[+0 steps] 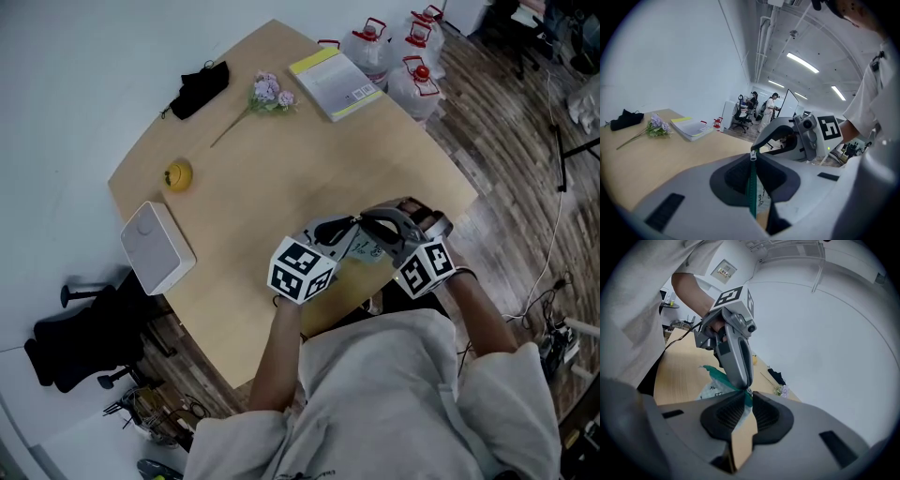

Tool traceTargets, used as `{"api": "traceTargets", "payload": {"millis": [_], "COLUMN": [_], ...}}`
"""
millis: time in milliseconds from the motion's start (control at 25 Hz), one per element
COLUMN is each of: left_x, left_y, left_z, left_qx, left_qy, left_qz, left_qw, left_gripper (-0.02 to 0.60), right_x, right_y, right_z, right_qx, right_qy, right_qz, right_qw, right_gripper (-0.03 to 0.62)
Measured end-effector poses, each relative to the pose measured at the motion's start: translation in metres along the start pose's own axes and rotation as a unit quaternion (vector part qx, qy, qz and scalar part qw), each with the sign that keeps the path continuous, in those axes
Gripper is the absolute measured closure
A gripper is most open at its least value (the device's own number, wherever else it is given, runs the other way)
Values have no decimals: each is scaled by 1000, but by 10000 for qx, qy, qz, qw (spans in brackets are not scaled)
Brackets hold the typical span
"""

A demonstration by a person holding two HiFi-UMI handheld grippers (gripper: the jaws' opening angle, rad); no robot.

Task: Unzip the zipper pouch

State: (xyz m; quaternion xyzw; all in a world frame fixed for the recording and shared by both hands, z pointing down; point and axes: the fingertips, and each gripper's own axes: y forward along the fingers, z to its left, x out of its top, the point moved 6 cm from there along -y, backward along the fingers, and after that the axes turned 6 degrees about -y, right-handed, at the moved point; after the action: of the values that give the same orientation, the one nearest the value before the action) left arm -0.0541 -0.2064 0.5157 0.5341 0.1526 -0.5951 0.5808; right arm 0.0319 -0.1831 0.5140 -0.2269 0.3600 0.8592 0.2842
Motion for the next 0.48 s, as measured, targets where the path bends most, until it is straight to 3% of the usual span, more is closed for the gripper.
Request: {"api": "traceTargets", "payload": {"millis": [480], "left_x": [16], "left_y": [-11], "left_z": [-40], "left_qx": [413], "left_qy": [263], "left_qz": [-23], "left_qw": [9988], "left_gripper": [531], "right_x": [12], "right_y": [-36], "right_z": [-5], "right_qx": [50], "right_qy": [311], "right_qz": [-284], "right_qw": [9991], "right_gripper": [534]}}
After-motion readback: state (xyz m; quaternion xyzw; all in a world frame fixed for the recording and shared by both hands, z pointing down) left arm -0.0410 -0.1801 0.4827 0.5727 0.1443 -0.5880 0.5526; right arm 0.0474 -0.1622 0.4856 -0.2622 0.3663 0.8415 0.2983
